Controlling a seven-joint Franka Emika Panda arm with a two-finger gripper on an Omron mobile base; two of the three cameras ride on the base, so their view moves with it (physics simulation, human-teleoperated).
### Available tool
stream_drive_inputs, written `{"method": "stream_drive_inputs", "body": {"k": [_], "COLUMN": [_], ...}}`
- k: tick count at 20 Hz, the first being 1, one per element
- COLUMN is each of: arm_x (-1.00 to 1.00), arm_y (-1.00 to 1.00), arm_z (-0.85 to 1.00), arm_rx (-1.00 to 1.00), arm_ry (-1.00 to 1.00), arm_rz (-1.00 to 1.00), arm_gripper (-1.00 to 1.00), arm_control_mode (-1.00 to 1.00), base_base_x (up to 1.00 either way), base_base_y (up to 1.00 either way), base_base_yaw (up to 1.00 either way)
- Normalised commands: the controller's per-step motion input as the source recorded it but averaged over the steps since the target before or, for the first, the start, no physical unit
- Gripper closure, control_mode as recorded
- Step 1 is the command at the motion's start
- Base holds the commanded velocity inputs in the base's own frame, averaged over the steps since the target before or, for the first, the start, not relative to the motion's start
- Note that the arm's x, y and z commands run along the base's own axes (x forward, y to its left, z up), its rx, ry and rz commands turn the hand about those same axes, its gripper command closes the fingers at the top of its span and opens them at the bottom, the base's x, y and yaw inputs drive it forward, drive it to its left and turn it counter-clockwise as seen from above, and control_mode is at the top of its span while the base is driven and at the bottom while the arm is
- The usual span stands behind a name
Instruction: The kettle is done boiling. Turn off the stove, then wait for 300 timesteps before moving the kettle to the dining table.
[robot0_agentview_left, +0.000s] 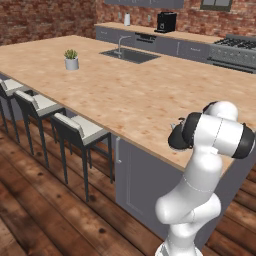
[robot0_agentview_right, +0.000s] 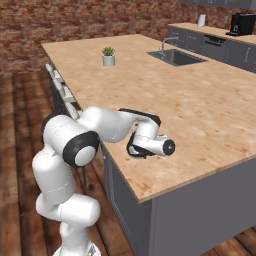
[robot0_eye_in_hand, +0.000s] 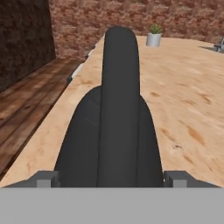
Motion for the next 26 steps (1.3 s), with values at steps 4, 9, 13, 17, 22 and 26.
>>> {"method": "stream_drive_inputs", "body": {"k": [4,9,13,17,22,26], "arm_x": [-0.11,-0.17,-0.11,-0.07,-0.08,-0.14], "arm_y": [-0.03,-0.04,-0.05,0.00,0.00,0.00], "arm_z": [0.01,0.04,0.23,0.41,0.42,0.37], "arm_rx": [0.00,0.00,0.00,0.00,0.00,0.00], "arm_ry": [-0.06,-0.08,-0.02,0.00,0.00,0.00], "arm_rz": [0.00,0.02,0.03,0.02,0.00,0.00], "arm_gripper": [-1.00,-1.00,-1.00,-1.00,-1.00,-1.00], "arm_control_mode": [-1.00,-1.00,-1.00,-1.00,-1.00,-1.00], "base_base_x": [0.00,0.00,0.00,0.00,0.00,0.00], "base_base_y": [0.00,0.00,0.00,0.00,0.00,0.00], "base_base_yaw": [0.00,0.00,0.00,0.00,0.00,0.00]}}
